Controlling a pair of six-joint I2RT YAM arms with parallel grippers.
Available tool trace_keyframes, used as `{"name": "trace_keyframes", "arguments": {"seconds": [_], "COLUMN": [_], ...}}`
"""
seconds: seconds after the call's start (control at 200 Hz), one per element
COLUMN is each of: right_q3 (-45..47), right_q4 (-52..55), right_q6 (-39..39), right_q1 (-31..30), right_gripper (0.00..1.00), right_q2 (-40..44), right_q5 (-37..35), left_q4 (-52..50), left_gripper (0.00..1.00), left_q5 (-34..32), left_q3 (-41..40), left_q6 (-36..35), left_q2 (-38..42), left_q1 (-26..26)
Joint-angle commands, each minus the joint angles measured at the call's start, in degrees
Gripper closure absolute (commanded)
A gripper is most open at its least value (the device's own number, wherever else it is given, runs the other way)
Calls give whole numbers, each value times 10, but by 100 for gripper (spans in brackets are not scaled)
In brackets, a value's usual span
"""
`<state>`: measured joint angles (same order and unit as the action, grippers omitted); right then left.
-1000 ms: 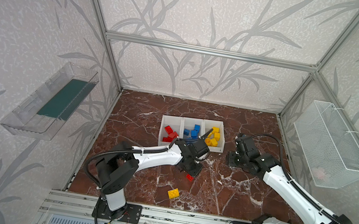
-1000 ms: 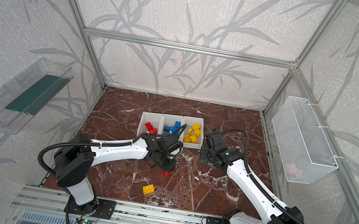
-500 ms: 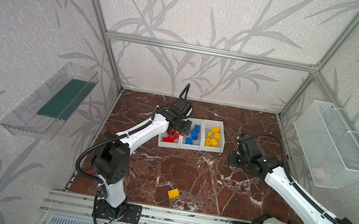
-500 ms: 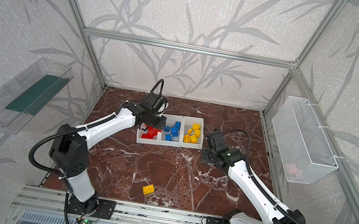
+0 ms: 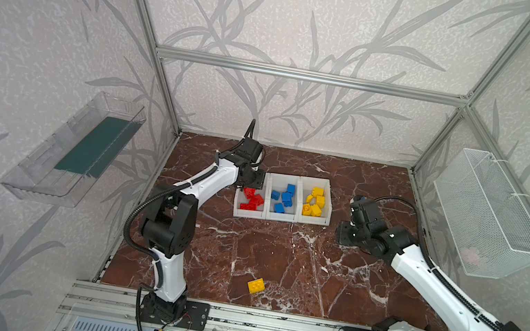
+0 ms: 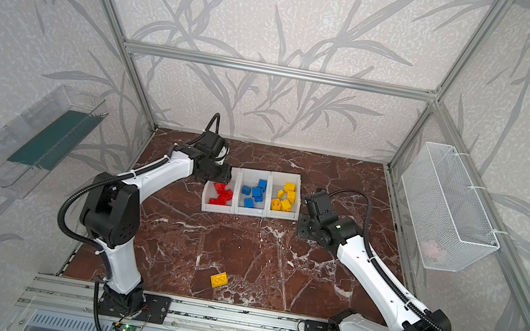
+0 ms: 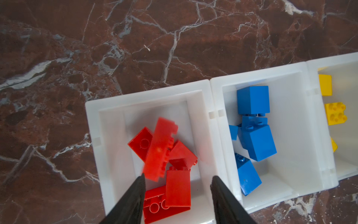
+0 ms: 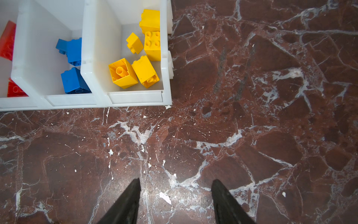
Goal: Sort the legos into containers by color
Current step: Place the lego in the container, then pick up the lego from the bottom-center of the table.
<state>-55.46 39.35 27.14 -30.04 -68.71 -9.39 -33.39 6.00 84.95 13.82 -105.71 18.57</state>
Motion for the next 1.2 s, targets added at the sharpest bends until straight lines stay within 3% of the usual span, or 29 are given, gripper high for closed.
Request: {"name": "trace_keyframes", "arguments": {"seconds": [0.0, 0.33, 0.535, 0.825, 1.01, 1.195], "right_q3": [-13, -8, -18, -106, -192, -241], "right_q4": [16, 2, -16, -11, 36, 67], "right_q6": [-9, -29, -3, 54, 62, 75], "right_q1": [2, -27, -145, -329, -388, -427], "right_gripper": [40, 40, 40, 40, 39, 38], "right_q2": [10, 2, -56, -222, -327, -380], "right_q5": [3, 58, 56, 65, 62, 64], "left_q4": [10, 63, 83, 78, 80, 78], "left_gripper": [40, 39, 37, 35, 35, 35], "left_q5": [6, -15, -56, -92, -96, -97], "left_q3": [1, -129, -246, -345, -375, -392], "left_q6": [7, 55, 86, 118, 132, 137], "left_q2": [24, 154, 266, 371, 402, 418], "left_q1": [-4, -12, -26, -42, -44, -44]}}
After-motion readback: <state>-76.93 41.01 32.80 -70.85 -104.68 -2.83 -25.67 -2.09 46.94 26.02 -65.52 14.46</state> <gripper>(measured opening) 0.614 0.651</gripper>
